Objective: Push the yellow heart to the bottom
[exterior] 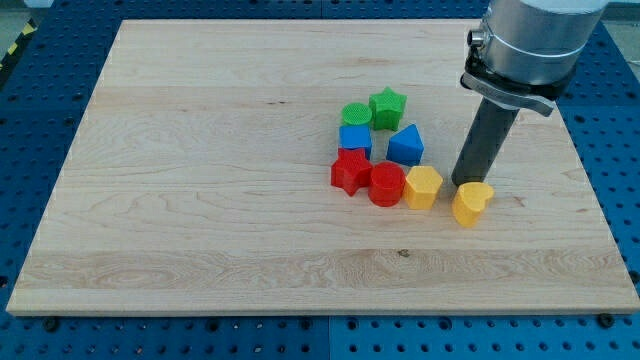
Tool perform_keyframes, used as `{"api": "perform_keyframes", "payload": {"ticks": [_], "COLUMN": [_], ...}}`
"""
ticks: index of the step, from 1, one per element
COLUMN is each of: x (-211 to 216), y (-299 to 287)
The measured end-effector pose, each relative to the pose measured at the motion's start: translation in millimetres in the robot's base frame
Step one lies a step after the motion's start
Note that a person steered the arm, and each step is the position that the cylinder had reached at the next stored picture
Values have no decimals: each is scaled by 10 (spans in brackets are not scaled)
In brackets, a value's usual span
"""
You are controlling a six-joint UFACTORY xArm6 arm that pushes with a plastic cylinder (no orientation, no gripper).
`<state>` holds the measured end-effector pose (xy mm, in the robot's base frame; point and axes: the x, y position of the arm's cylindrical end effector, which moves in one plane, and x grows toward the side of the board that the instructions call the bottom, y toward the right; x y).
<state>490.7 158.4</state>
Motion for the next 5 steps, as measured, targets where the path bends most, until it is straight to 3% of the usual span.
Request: {"api": "perform_keyframes", "payload": {"ticks": [5], "x": [589], "y": [-184]}}
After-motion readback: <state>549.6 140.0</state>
